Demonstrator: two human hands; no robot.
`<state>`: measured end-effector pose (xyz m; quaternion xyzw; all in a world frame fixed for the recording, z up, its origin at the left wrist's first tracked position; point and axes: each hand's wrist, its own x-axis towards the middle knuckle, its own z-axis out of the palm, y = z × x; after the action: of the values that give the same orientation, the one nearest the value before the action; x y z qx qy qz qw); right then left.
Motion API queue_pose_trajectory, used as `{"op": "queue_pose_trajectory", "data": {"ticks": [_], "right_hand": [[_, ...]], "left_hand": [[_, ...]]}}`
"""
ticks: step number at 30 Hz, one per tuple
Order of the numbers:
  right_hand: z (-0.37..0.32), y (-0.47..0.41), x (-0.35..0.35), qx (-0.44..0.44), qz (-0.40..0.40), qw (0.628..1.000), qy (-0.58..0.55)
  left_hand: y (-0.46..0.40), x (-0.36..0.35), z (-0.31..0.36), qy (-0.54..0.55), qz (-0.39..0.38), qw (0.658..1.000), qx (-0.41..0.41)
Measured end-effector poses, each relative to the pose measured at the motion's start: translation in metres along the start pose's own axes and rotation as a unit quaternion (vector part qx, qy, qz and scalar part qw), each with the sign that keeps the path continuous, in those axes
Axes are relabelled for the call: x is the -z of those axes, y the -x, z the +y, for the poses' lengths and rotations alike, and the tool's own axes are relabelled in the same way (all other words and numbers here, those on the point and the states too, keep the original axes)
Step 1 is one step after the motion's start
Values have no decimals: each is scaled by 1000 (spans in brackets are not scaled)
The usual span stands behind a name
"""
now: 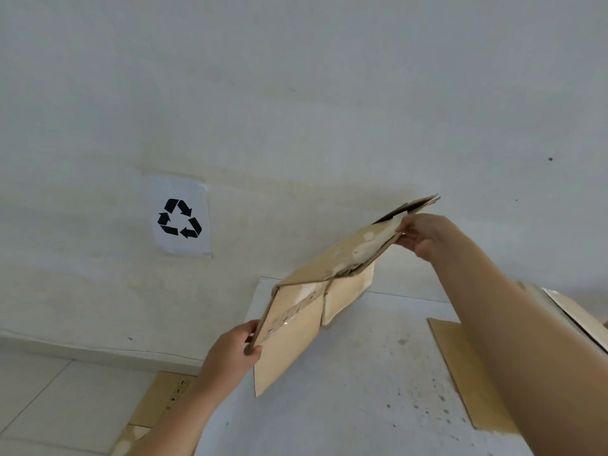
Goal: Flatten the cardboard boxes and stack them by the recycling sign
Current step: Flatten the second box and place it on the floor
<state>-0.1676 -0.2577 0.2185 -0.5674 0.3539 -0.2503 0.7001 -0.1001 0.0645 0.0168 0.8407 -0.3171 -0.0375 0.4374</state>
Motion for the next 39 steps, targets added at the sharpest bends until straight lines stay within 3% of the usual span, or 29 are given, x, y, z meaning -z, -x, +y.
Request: {"op": "queue_pose_trajectory", "data": {"ticks": [4, 7, 10, 14, 17, 20, 23, 26, 28, 31, 35, 37, 39], "right_hand": [[7, 1, 21, -14, -9, 999, 50], [35, -4, 46, -56, 15, 992, 114], [60, -10, 74, -73, 19, 985, 152], [75, -22, 118, -83, 9, 970, 227], [93, -34, 157, -81, 21, 934, 348], [121, -45, 191, -70, 25, 908, 411], [153, -50, 208, -78, 2, 870, 486], [189, -54, 223, -101, 9, 830, 549], [212, -58, 230, -108, 2, 825, 555], [239, -68, 231, -108, -18, 828, 551], [267, -79, 237, -108, 7, 788, 606], [285, -79, 245, -121, -19, 745, 655], [302, -76, 249, -113, -44, 735, 667]], "left_hand": [[10, -2, -17, -93, 37, 995, -13], [15, -2, -21, -186, 54, 977, -89], [23, -10, -19, -216, -17, 965, -147], [33, -47, -14, -164, -131, 965, -156], [39, -85, -8, -183, -230, 942, -162], [47, -122, 4, -157, -254, 938, -178], [59, -152, 0, -172, -311, 924, -139], [72, -183, -17, -214, -340, 896, -187], [73, -198, -26, -229, -359, 881, -206], [70, -211, -33, -227, -425, 860, -168], [72, -219, -52, -214, -423, 871, -126], [73, -222, -54, -230, -409, 874, -125], [72, -228, -48, -237, -400, 879, -109]]}}
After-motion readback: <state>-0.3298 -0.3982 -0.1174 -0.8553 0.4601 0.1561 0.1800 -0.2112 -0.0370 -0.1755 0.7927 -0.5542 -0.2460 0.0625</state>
